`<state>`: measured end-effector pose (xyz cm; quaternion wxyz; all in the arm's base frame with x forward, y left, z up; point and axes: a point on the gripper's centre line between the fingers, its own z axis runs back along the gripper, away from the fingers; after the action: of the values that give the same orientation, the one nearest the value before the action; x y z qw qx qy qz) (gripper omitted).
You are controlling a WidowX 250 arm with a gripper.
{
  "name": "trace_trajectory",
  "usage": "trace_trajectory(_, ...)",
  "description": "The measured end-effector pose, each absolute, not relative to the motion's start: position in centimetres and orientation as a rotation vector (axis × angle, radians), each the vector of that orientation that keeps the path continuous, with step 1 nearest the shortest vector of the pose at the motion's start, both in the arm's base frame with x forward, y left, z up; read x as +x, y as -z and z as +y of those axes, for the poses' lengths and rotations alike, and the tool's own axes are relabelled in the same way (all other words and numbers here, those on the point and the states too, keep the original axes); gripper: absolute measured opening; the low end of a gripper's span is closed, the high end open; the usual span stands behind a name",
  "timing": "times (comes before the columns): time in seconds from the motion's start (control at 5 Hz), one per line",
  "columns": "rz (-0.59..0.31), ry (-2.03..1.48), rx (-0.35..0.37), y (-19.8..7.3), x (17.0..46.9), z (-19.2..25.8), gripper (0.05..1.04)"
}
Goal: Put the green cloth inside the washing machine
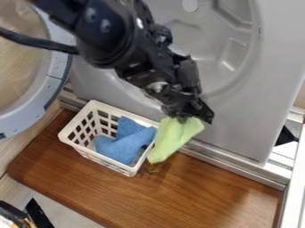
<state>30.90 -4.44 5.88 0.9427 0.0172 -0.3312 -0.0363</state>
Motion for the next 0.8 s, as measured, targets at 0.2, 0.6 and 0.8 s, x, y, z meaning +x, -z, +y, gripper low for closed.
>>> trace_trajectory(0.2,-0.739,0.087,0.047,-7.5,31.3,-4.3,0.097)
trace_trajectory(0.6,-0.84,0.052,0.09,-10.1,33.1,-2.3,0.097)
trace_trajectory(0.8,-0.863,0.036,0.104,-10.5,34.7,-1.2,0.097)
